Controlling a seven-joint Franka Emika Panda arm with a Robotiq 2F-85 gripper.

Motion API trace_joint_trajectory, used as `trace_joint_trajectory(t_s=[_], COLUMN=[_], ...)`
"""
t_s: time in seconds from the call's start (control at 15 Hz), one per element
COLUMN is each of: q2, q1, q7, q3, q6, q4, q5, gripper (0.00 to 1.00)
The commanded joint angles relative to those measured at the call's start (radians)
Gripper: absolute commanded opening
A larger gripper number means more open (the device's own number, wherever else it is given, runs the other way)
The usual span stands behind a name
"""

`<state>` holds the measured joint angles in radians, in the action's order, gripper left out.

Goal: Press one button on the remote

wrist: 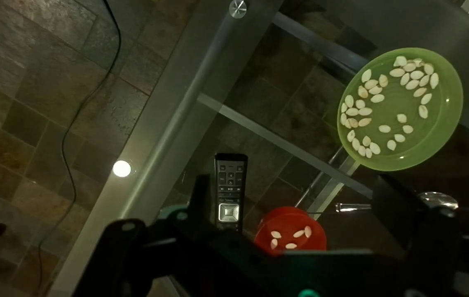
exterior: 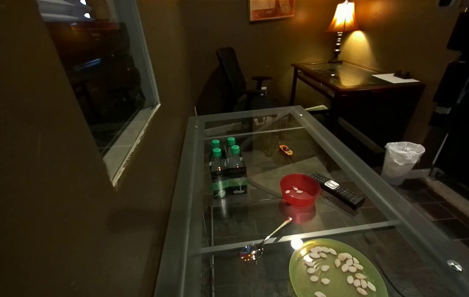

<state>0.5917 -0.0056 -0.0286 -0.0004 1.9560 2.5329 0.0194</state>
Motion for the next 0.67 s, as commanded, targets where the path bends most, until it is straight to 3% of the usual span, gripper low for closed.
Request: trace_joint_trajectory(t_s=[0.0, 0.07, 0.13, 0.27, 0.6], q2=[-0.048, -0.073, -0.109, -0.169, -0.319], q1=[0.027, 0.034, 0.033, 0.055, 0.090], q7=[-0.096, -0.120, -0.117, -0.177, -0.312], q3=[-0.044, -0.056, -0.063, -0.097, -0.141], q6=[0.132, 0.169, 0.189, 0.216, 0.250], q4=[0.029, 0.031, 0.025, 0.016, -0.015], q5=[-0.027, -0.040, -0.056, -0.122, -0.317], gripper=[1.00, 1.00, 0.75, 0.68, 0.30])
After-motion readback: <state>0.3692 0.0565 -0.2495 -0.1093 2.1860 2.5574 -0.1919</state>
